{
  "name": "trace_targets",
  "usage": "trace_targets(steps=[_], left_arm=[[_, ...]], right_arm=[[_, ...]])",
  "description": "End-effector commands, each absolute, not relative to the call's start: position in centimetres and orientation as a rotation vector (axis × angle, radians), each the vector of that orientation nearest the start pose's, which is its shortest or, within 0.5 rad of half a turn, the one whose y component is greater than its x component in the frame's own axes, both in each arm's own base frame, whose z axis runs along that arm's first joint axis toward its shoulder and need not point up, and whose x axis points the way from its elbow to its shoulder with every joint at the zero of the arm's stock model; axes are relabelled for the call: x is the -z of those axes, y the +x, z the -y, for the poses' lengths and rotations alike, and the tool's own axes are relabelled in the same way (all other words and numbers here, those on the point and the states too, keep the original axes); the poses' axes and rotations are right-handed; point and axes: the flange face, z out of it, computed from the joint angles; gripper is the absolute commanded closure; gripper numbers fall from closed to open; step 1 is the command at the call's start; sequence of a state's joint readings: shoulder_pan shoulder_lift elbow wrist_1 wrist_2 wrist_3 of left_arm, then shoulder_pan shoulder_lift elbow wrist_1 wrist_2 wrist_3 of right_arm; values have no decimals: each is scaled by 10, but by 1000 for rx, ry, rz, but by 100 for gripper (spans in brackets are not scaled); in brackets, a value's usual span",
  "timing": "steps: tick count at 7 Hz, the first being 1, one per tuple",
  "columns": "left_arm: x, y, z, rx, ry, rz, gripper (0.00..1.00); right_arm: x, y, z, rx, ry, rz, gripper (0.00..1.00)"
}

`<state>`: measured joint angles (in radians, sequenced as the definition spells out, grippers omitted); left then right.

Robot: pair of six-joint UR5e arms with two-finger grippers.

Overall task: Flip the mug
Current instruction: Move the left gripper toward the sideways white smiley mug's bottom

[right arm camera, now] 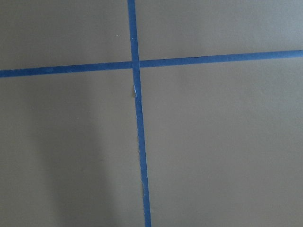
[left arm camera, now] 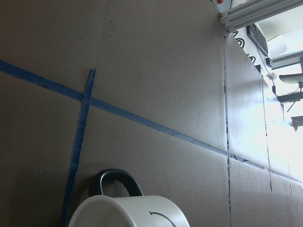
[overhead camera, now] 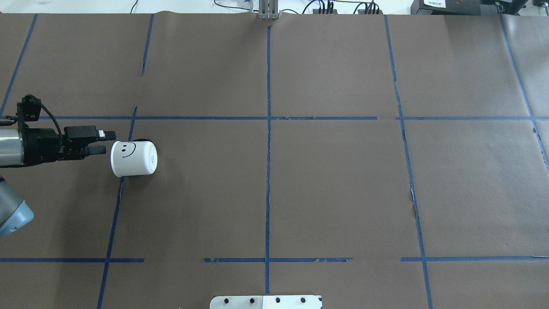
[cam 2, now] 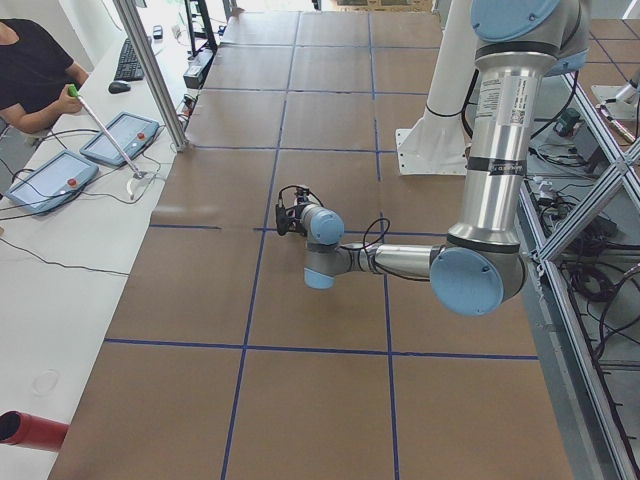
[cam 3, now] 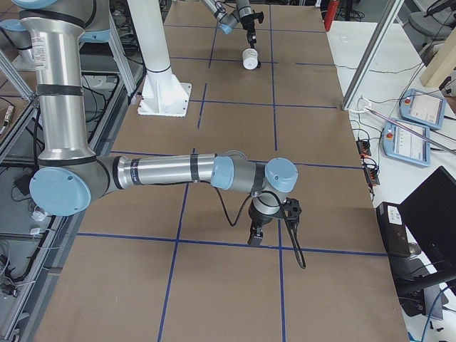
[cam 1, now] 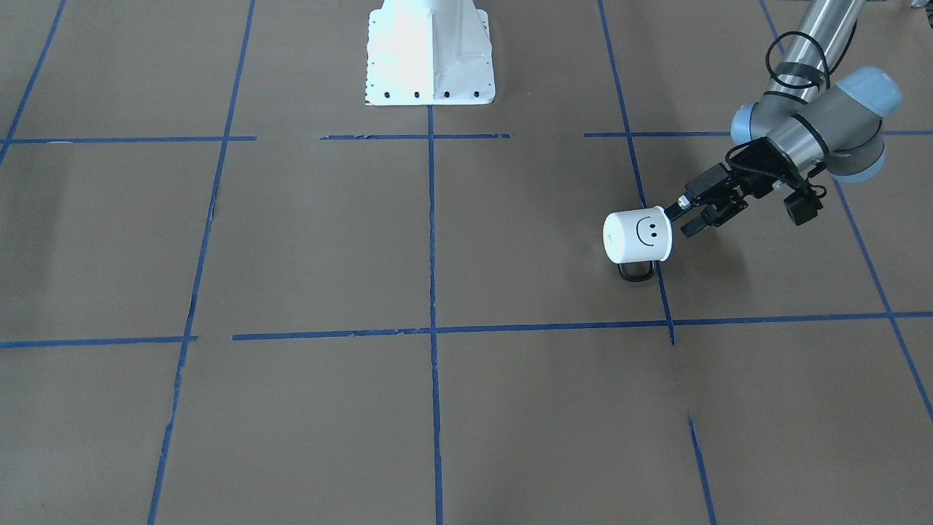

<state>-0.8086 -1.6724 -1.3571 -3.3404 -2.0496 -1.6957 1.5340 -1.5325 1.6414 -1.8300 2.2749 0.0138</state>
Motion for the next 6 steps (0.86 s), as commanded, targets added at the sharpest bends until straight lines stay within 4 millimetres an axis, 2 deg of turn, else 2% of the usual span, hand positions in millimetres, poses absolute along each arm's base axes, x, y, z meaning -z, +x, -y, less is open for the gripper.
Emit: trace_targets(steps=[1,3,4,6], left_arm=[[-525,309,421,286,168,-1642,0],[-518,324,417,261,153,-1653,0],[-514,331,414,247,145,-1660,4],[-513,332,414,243,143,-1663,20]], right_arm=[[-635,51,496,-31,-162,699,0],[-635,51,496,-31,-162,699,0],[-635,51,496,-31,-162,699,0],[-635,51,496,-31,-162,699,0]])
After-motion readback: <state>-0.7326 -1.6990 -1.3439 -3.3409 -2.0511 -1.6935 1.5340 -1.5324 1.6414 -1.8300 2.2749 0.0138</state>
